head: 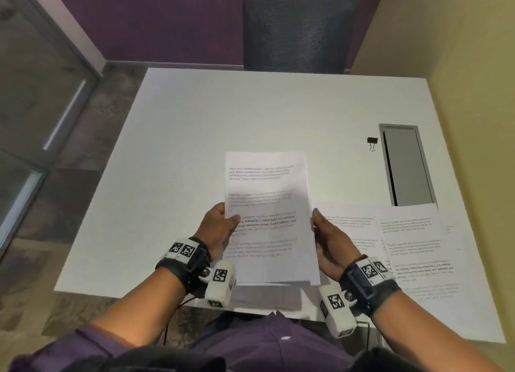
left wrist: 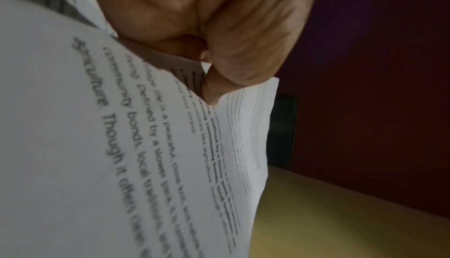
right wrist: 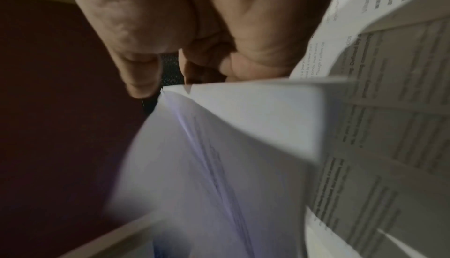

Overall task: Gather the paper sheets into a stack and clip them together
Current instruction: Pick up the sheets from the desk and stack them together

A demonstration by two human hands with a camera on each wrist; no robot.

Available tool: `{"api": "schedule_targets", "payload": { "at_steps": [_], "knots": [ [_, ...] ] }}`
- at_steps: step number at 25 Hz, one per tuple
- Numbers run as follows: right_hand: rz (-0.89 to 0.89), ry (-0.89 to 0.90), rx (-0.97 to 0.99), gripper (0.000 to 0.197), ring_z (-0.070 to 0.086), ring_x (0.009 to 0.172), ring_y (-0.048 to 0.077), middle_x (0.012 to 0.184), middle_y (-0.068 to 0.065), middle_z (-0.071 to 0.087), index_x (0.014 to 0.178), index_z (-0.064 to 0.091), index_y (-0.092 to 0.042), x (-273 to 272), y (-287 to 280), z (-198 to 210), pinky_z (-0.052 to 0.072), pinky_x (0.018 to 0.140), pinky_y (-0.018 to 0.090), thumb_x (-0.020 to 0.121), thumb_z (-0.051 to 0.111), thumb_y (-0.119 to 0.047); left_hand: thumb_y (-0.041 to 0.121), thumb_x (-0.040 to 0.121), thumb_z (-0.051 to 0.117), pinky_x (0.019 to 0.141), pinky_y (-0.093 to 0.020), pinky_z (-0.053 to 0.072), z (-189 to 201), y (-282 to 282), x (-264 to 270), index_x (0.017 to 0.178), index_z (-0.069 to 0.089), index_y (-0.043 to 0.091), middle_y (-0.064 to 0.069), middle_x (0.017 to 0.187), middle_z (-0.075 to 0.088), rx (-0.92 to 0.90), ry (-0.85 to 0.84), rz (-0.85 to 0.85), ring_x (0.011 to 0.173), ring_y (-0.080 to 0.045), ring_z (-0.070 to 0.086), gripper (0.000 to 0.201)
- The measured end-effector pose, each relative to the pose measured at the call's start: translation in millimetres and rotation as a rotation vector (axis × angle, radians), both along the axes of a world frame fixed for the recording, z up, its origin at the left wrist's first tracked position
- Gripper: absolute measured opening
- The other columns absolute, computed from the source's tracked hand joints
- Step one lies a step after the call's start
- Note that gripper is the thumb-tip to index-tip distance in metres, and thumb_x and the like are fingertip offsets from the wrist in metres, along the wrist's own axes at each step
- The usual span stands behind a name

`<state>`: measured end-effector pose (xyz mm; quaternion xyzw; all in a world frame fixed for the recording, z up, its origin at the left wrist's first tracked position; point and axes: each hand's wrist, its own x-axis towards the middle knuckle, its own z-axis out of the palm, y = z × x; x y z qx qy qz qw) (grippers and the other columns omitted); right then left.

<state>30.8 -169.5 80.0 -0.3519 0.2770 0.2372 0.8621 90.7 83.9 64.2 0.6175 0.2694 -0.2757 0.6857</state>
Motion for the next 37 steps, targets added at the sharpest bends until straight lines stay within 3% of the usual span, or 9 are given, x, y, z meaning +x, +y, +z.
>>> {"api": "schedule_targets", "payload": {
  "at_steps": [4, 9, 14, 17, 20, 24, 29, 33, 37],
  "knots": [
    [-0.084, 0.014, 0.108, 0.077, 0.070, 0.096, 0.032, 0.108, 0.017, 0.072, 0.119, 0.067, -0.005, -3.0, 19.3, 3.4, 0.059, 0.086, 0.048, 0.054, 0.096, -0.034, -0.002, 0.099, 0.052, 0.087, -0.051, 0.056, -2.3, 10.7, 23.0, 0.125, 0.059, 0.008, -0.018, 0.123, 0.069, -0.101, -0.034, 0.171, 0.104, -0.034, 0.067, 0.029],
    [-0.139, 0.005, -0.208, 0.033, 0.074, 0.096, 0.026, 0.107, 0.009, 0.076, 0.117, 0.065, -0.009, 2.6, 73.4, -4.0, 0.063, 0.077, 0.042, 0.089, 0.062, 0.008, -0.004, 0.099, 0.050, 0.084, -0.044, 0.059, 1.7, 5.6, 29.8, 0.130, 0.055, 0.010, -0.012, 0.121, 0.071, -0.155, -0.132, 0.206, 0.105, -0.028, 0.070, 0.035],
    [-0.079, 0.006, -0.521, 0.061, 0.060, 0.064, 0.036, 0.088, 0.027, 0.068, 0.093, 0.070, 0.003, 14.7, 65.0, -6.3, 0.049, 0.074, 0.048, 0.053, 0.096, -0.035, -0.005, 0.098, 0.051, 0.069, -0.039, 0.060, 6.1, 45.6, 55.0, 0.115, 0.058, 0.009, -0.011, 0.109, 0.073, -0.189, -0.132, 0.224, 0.092, -0.025, 0.073, 0.024],
    [0.014, -0.126, -0.664, 0.020, 0.069, 0.073, 0.030, 0.095, 0.021, 0.072, 0.101, 0.069, -0.010, 11.8, 41.2, -1.7, 0.055, 0.074, 0.042, 0.083, 0.077, -0.009, -0.008, 0.092, 0.057, 0.052, -0.027, 0.055, 15.5, 97.9, 88.6, 0.099, 0.058, 0.020, -0.006, 0.093, 0.070, -0.159, -0.172, 0.227, 0.068, -0.015, 0.070, 0.029],
    [0.106, -0.229, -0.718, 0.042, 0.067, 0.097, 0.038, 0.113, 0.024, 0.069, 0.121, 0.064, -0.028, 5.4, 26.9, 2.0, 0.055, 0.082, 0.056, 0.084, 0.071, -0.008, -0.010, 0.078, 0.071, 0.065, -0.024, 0.058, 24.4, 134.9, 105.6, 0.103, 0.063, 0.023, 0.002, 0.094, 0.074, -0.103, -0.293, -0.048, 0.077, -0.014, 0.067, 0.042],
    [0.255, -0.341, -0.921, 0.037, 0.064, 0.076, 0.027, 0.092, 0.026, 0.071, 0.114, 0.069, -0.021, 5.3, 31.6, 1.3, 0.055, 0.067, 0.040, 0.089, 0.063, 0.005, -0.016, 0.080, 0.066, 0.079, -0.031, 0.057, 15.4, 130.0, 99.1, 0.110, 0.066, 0.017, 0.002, 0.099, 0.077, 0.035, -0.394, -0.426, 0.091, -0.014, 0.072, 0.045],
    [0.243, -0.262, -1.054, 0.024, 0.061, 0.058, -0.001, 0.070, 0.004, 0.067, 0.089, 0.069, -0.017, -0.1, 38.8, -4.3, 0.045, 0.054, 0.013, 0.089, 0.062, 0.005, -0.018, 0.086, 0.054, 0.086, -0.032, 0.049, -12.3, 111.1, 72.2, 0.098, 0.072, 0.025, 0.013, 0.098, 0.074, 0.104, -0.401, -0.262, 0.099, -0.013, 0.064, 0.048],
    [0.076, -0.065, -0.985, 0.032, 0.071, 0.086, 0.023, 0.091, 0.011, 0.073, 0.106, 0.069, -0.008, -13.5, 48.1, -29.9, 0.054, 0.065, 0.023, 0.082, 0.062, 0.012, -0.019, 0.082, 0.049, 0.086, -0.039, 0.051, -37.2, 95.1, 49.5, 0.111, 0.068, 0.011, -0.008, 0.104, 0.070, 0.030, -0.219, -0.185, 0.102, -0.027, 0.062, 0.046],
    [0.001, -0.045, -0.990, 0.034, 0.068, 0.074, 0.020, 0.082, 0.007, 0.071, 0.096, 0.068, -0.015, -13.2, 53.4, -33.5, 0.054, 0.060, 0.026, 0.081, 0.060, 0.014, -0.014, 0.086, 0.048, 0.080, -0.035, 0.050, -41.8, 86.2, 44.3, 0.110, 0.066, 0.007, -0.009, 0.099, 0.067, 0.073, -0.179, -0.073, 0.095, -0.026, 0.061, 0.037]
  ]
}}
